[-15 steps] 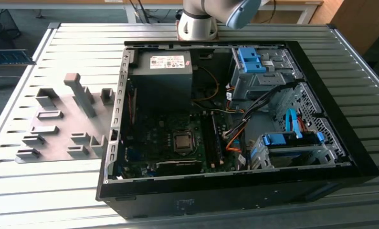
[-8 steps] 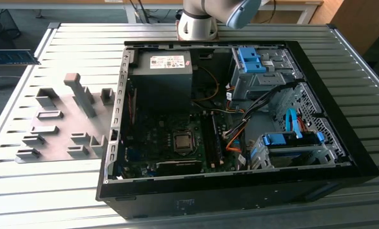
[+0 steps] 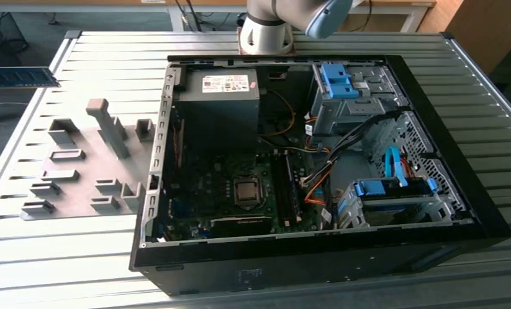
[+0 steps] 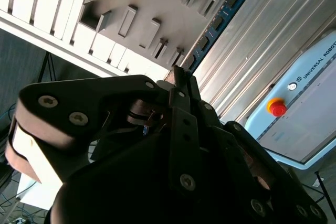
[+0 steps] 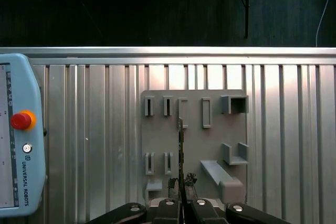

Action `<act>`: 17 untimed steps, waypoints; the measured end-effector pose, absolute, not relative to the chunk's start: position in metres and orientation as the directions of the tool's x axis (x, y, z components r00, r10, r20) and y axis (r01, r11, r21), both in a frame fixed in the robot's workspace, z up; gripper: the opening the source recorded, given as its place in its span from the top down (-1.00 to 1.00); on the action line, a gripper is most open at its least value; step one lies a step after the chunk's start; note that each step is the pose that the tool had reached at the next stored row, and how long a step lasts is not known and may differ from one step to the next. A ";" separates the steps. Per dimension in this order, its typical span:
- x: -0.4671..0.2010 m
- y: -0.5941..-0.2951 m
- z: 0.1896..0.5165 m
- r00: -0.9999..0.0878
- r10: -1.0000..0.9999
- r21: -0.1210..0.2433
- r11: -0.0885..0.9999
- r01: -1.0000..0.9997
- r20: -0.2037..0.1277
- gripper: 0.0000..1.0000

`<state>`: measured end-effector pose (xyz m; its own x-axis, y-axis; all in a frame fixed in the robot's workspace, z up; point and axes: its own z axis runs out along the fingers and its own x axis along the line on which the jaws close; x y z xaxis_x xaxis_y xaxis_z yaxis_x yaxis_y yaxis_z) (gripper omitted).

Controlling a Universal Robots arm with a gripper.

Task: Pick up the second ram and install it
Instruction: 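Pick up the second ram and move it above second insertion slot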

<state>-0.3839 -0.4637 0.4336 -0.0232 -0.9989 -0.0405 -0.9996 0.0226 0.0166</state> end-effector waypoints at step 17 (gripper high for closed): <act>-0.370 -0.464 0.434 -0.023 -0.999 0.017 0.022 -1.000 -0.040 0.73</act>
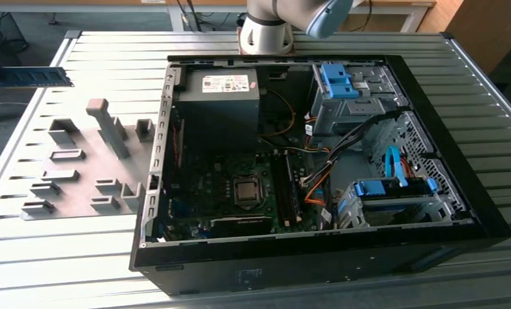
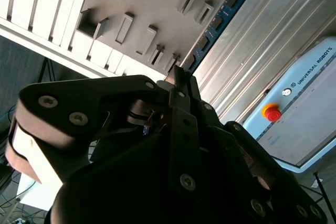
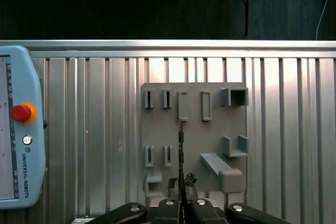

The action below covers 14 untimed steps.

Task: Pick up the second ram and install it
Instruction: 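Pick up the second ram and move it above second insertion slot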

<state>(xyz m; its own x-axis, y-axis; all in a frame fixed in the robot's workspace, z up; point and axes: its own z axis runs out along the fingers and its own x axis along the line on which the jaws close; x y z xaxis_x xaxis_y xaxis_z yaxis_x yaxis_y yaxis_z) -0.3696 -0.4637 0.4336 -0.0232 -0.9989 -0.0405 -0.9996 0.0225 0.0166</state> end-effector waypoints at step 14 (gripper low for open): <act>-0.357 -0.464 0.434 -0.023 -0.999 0.017 0.023 -1.000 -0.040 0.73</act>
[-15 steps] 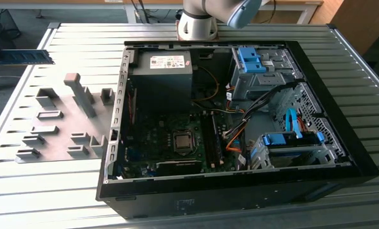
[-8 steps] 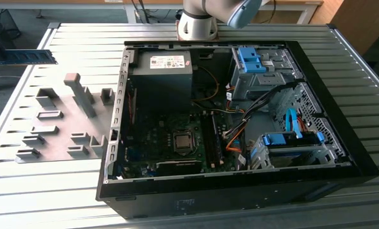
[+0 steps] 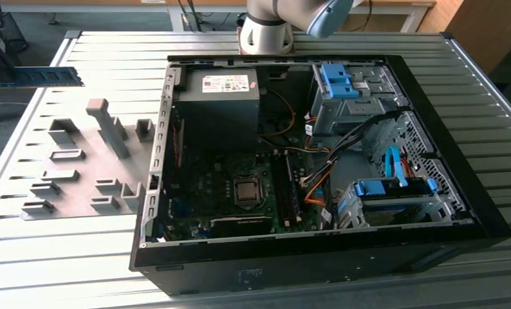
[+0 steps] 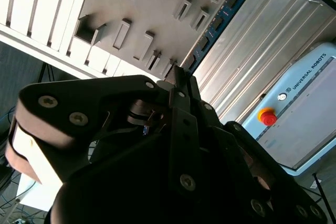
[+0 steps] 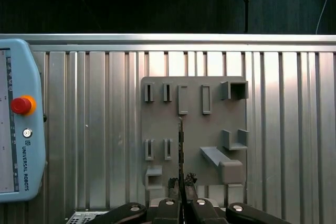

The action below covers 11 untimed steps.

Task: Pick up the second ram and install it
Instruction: 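Pick up the second ram and move it above second insertion slot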

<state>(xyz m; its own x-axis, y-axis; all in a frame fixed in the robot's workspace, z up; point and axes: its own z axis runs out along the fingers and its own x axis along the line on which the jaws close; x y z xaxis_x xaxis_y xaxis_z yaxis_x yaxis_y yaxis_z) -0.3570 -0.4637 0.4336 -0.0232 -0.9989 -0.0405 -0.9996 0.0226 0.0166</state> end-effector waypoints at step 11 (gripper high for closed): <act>-0.342 -0.464 0.434 -0.023 -0.999 0.017 0.023 -1.000 -0.041 0.73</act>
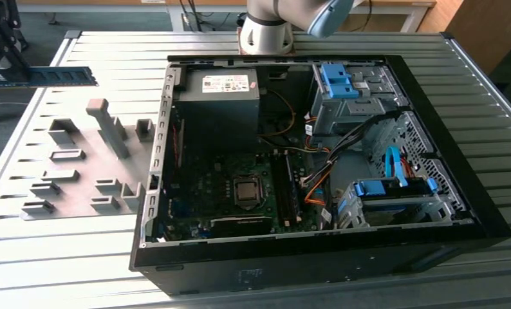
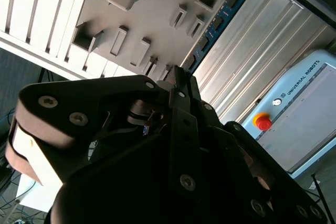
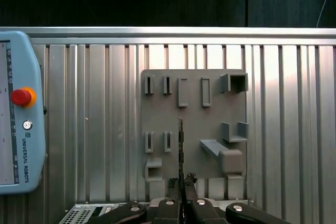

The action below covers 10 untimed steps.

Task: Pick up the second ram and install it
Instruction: 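Pick up the second ram and move it above second insertion slot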

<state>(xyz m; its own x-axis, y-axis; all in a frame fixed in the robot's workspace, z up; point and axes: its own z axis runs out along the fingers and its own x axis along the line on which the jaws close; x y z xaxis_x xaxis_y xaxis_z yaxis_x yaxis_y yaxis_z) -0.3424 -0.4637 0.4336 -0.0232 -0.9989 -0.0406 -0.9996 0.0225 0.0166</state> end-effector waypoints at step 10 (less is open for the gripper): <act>-0.329 -0.464 0.434 -0.023 -0.999 0.017 0.023 -1.000 -0.041 0.73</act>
<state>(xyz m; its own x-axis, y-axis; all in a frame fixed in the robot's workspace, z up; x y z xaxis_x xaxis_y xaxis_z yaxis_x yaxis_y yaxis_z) -0.3286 -0.4637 0.4336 -0.0232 -0.9989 -0.0405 -0.9996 0.0226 0.0166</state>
